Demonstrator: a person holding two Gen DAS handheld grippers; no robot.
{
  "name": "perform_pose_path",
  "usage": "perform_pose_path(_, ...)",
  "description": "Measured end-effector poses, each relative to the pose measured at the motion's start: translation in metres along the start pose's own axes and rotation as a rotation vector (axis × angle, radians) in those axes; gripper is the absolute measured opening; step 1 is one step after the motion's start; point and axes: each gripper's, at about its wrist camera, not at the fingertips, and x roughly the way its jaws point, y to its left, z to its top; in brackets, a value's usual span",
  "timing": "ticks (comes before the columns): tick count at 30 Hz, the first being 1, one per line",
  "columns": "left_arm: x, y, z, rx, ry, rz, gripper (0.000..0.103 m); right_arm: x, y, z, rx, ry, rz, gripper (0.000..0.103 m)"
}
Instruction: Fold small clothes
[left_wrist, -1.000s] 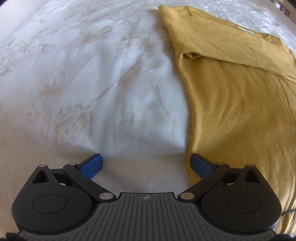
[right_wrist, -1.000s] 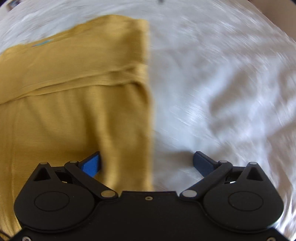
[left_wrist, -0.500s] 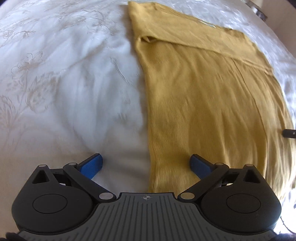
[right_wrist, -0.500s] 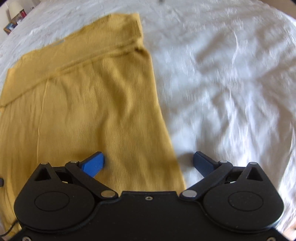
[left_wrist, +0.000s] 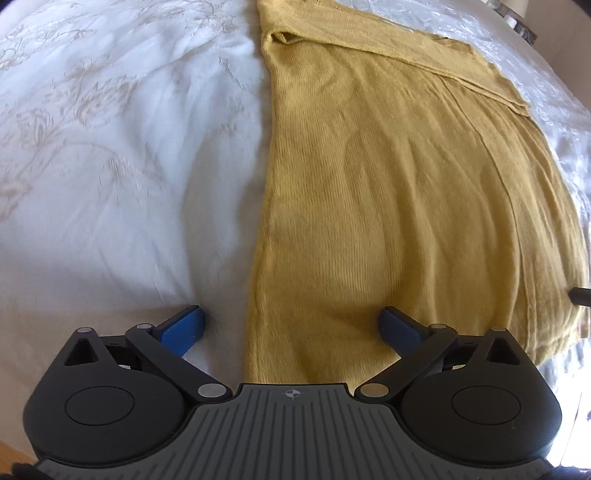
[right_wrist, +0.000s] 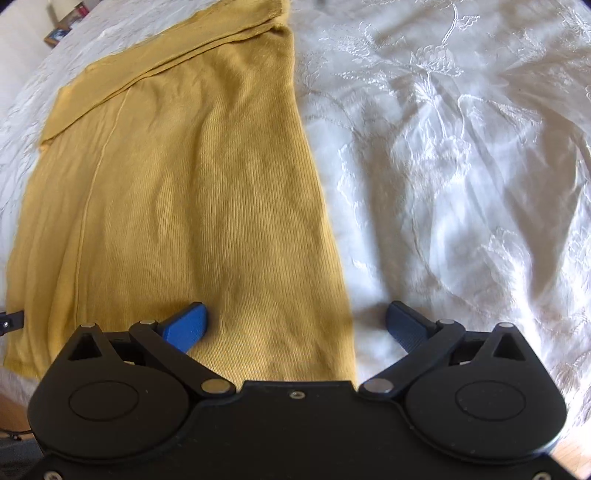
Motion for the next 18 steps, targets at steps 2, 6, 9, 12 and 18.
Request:
perform_pose_path(2, 0.001, -0.004, -0.010, -0.009, -0.010, 0.007, 0.103, -0.001, -0.007, -0.009, 0.001, 0.010, 0.018, 0.102)
perform_pose_path(6, 0.003, -0.008, -0.020, -0.024, -0.046, 0.022, 0.103, -0.002, -0.022, -0.021, 0.017, 0.013, 0.059, 0.102)
perform_pose_path(9, 0.003, -0.008, -0.025, -0.044, -0.068, 0.024, 0.103, -0.003, -0.030, -0.025, -0.002, 0.011, 0.086, 0.102)
perform_pose_path(12, 0.003, -0.008, -0.026, -0.057, -0.077, 0.019, 0.103, -0.012, -0.031, -0.029, -0.027, 0.011, 0.104, 0.102)
perform_pose_path(18, 0.001, -0.007, -0.035, -0.021, -0.087, 0.025, 0.103, -0.006, -0.030, -0.038, -0.049, 0.021, 0.120, 0.103)
